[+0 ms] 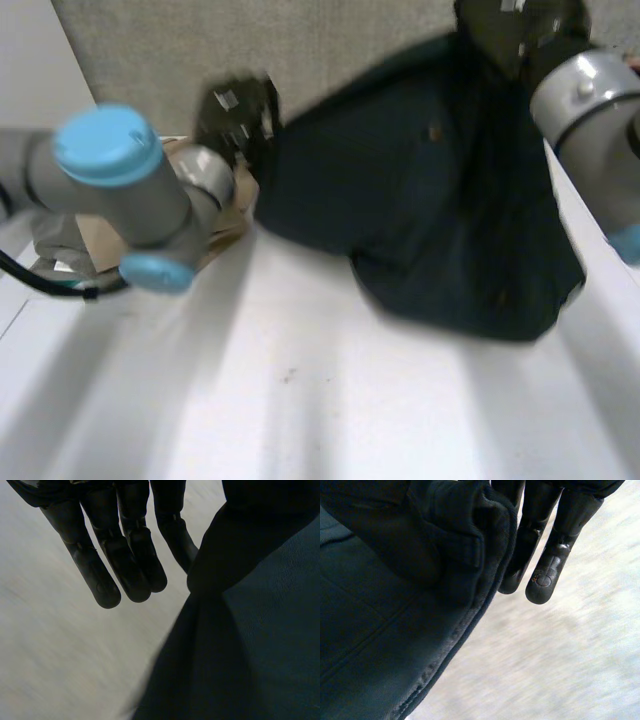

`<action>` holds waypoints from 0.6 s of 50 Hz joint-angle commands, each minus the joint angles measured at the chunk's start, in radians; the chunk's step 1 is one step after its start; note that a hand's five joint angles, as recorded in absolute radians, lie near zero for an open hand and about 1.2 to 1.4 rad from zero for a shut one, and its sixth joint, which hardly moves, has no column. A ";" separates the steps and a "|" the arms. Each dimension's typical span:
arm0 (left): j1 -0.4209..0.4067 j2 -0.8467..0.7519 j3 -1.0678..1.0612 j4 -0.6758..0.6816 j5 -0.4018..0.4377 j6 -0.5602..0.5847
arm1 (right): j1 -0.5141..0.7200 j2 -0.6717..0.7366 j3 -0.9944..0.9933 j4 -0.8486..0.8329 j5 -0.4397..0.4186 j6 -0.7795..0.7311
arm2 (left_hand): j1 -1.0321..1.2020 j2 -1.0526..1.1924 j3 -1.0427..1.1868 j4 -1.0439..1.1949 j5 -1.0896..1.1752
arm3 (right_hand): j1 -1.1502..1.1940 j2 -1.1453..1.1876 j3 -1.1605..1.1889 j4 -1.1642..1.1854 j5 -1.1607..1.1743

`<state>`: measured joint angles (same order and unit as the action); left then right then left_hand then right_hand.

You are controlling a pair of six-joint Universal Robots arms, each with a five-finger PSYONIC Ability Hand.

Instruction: Fold the laundry.

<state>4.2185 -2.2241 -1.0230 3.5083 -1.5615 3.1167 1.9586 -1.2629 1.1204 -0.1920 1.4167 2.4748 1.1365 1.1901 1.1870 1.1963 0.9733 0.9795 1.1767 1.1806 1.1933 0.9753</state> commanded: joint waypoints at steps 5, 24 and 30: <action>0.017 0.188 -0.061 0.287 -0.069 0.026 | 0.008 0.088 -0.021 -0.508 0.024 0.006 | 0.260 0.206 0.209 0.200 0.248 | 0.417 0.220 0.216 0.203 0.246; -0.051 0.232 -0.612 0.288 0.001 0.296 | 0.003 -0.024 0.237 0.035 -0.001 0.024 | -0.727 -0.781 -0.778 -0.787 -0.739 | 0.417 0.220 0.216 0.203 0.246; -0.058 0.158 -0.579 0.264 0.011 0.247 | 0.011 -0.092 0.245 0.048 -0.035 0.029 | -0.832 -0.886 -0.882 -0.892 -0.843 | 0.417 0.220 0.216 0.203 0.246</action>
<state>4.1647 -2.0048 -1.6359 3.7928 -1.5662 3.4143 1.9607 -1.2919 1.3629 -0.1478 1.4105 2.4992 0.3030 0.3354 0.3420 0.3293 0.1492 0.9848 1.1768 1.1858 1.1933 0.9872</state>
